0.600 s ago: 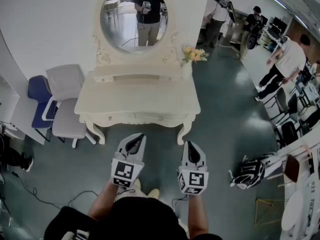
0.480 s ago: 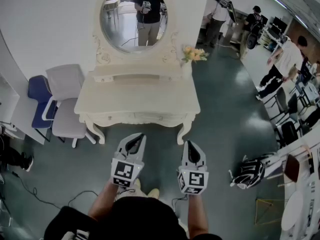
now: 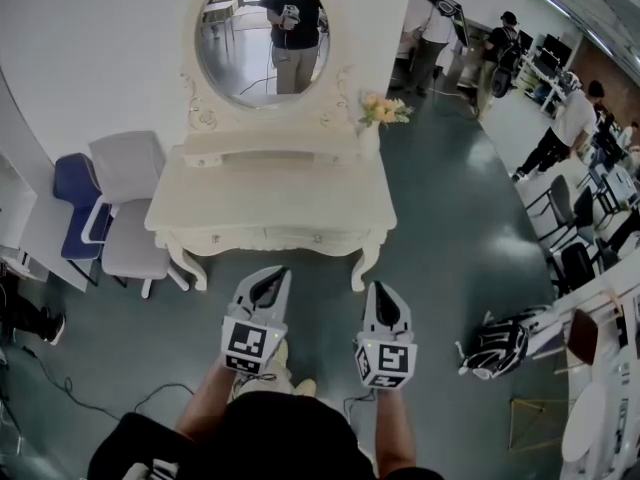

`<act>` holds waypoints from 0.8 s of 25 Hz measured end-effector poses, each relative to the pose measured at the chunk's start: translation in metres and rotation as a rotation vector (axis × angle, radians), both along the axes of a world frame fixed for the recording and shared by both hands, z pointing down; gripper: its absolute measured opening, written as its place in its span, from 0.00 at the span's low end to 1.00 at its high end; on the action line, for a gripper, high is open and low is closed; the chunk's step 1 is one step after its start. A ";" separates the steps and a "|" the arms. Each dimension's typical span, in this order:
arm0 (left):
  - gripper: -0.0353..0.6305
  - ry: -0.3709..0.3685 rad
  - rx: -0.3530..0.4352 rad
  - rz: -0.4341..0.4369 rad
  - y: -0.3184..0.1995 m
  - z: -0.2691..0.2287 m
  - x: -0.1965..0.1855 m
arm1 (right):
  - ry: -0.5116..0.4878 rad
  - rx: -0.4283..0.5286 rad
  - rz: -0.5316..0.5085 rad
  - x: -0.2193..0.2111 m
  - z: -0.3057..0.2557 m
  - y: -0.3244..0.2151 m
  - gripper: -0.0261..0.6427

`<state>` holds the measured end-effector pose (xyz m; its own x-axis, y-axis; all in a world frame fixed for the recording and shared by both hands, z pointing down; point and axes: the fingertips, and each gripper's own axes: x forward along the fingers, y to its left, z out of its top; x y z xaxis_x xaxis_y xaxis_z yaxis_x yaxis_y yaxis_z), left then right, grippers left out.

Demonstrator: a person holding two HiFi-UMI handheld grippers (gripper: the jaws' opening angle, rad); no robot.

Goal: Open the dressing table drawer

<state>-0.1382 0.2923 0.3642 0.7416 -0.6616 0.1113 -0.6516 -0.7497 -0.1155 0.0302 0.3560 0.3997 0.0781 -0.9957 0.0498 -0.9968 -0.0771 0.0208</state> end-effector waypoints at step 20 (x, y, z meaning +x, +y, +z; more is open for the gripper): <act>0.06 -0.008 -0.042 0.022 -0.112 0.020 0.058 | 0.000 -0.026 0.002 0.049 0.015 -0.106 0.04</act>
<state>-0.0799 0.1804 0.3839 0.7546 -0.6400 0.1449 -0.6343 -0.7680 -0.0886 0.0787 0.2497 0.4143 0.0805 -0.9939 0.0755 -0.9966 -0.0790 0.0232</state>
